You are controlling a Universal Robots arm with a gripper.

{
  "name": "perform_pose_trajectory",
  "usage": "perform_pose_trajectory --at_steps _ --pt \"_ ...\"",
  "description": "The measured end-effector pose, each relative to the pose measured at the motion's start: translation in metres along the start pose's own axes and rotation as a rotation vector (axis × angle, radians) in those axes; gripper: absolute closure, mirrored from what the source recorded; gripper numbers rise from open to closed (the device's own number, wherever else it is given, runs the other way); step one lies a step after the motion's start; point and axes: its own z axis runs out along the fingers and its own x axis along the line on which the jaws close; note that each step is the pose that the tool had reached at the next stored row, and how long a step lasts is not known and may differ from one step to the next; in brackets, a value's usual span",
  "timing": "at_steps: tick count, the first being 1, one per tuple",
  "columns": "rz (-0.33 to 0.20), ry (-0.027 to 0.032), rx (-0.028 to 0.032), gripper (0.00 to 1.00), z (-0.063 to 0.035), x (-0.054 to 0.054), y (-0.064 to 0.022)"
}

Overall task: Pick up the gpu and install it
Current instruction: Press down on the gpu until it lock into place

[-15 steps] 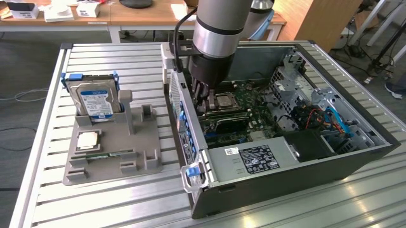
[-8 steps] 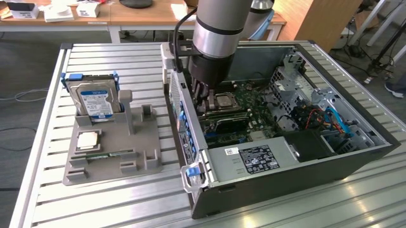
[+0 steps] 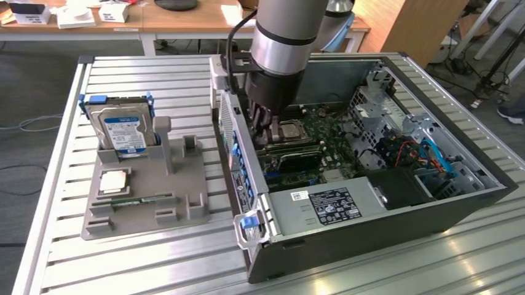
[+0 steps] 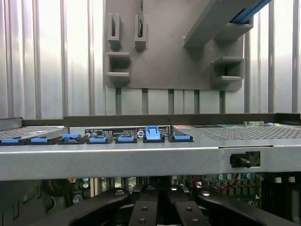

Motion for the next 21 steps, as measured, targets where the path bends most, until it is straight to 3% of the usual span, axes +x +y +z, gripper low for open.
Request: perform_pose_trajectory --at_steps 8,17,21 --pt "0.0 0.0 0.0 0.89 -0.0002 0.0 -0.0061" --pt "0.0 0.0 -0.0001 0.89 -0.0007 -0.001 -0.0202" --pt "0.0 -0.0001 0.0 0.89 -0.0004 -0.001 -0.0206"
